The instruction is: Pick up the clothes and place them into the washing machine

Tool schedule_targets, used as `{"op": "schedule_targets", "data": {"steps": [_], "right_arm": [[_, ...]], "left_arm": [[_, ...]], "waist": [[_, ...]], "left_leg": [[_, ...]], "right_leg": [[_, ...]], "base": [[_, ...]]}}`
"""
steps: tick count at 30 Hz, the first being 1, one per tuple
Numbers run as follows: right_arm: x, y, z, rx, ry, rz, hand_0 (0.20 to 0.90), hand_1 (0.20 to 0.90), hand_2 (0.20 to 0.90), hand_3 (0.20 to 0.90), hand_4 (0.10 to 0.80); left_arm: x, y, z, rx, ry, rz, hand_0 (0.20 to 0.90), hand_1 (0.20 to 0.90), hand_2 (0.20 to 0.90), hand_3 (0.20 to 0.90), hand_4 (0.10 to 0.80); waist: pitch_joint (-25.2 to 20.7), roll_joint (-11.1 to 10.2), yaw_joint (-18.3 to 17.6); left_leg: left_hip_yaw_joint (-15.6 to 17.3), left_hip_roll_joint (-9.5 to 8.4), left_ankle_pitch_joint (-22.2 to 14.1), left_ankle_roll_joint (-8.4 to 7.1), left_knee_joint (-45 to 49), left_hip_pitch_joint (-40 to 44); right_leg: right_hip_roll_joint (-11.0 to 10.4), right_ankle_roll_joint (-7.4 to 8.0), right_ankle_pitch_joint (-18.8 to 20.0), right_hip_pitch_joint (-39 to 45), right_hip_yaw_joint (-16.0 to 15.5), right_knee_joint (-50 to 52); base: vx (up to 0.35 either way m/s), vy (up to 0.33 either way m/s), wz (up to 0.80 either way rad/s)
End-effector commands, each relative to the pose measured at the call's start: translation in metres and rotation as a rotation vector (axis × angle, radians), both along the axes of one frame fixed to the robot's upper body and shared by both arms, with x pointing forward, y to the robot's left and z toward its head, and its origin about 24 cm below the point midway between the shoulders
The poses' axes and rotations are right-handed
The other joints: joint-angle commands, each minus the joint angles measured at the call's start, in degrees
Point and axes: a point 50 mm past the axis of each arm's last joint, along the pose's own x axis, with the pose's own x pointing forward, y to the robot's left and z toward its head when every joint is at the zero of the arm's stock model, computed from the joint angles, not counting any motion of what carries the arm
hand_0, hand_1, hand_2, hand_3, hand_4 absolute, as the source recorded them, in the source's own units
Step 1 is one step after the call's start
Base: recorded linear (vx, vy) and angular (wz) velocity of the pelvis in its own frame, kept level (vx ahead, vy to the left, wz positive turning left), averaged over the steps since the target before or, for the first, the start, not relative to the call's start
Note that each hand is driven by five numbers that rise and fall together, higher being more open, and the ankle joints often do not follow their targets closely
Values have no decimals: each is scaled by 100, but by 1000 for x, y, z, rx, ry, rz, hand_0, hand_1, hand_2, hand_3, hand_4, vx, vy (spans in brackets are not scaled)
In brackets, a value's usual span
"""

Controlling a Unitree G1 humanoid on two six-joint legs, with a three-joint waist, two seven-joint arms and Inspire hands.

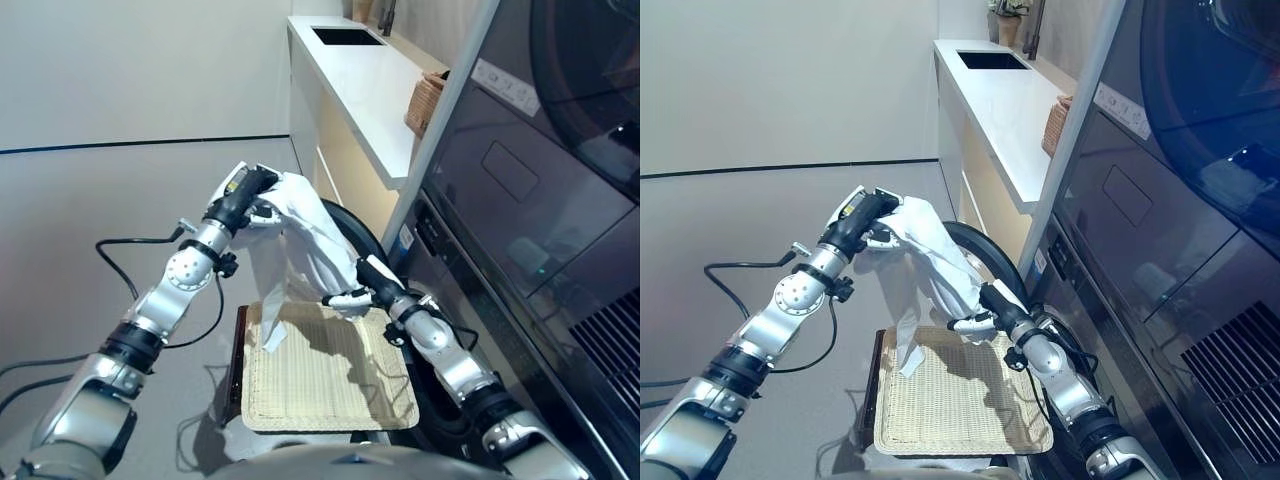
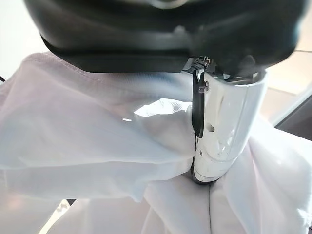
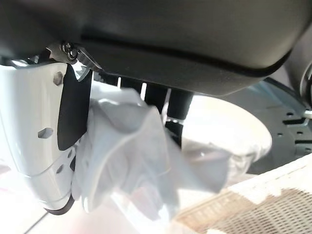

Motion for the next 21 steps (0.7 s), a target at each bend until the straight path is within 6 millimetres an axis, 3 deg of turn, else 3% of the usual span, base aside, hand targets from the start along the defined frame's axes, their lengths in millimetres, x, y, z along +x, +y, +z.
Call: {"op": "schedule_targets", "data": {"steps": [1, 8, 21], "right_arm": [[18, -1, 31, -33, -159, 24, 900, 900, 900, 900, 800], [10, -15, 33, -61, -162, 29, 900, 900, 900, 900, 800], [-4, -32, 6, -141, -19, 49, 900, 900, 900, 900, 800]], "left_arm": [[15, -26, 112, -147, -423, -89, 200, 200, 200, 200, 300], [15, -15, 114, -148, -431, -64, 200, 200, 200, 200, 300], [17, 4, 122, -153, -451, 4, 200, 200, 200, 200, 300]], "waist": [[-449, 23, 137], [-436, 12, 113], [-488, -28, 117]], "left_leg": [[-299, 214, 130, -372, 50, -336], [-302, 220, 130, -382, 40, -333], [-299, 242, 113, -385, 25, -292]], "right_leg": [[-738, 665, -199, 180, -38, 370], [-733, 669, -199, 186, -27, 376], [-701, 674, -226, 226, -27, 359]], "base": [[0, 0, 0], [12, -2, 0], [0, 0, 0]]}}
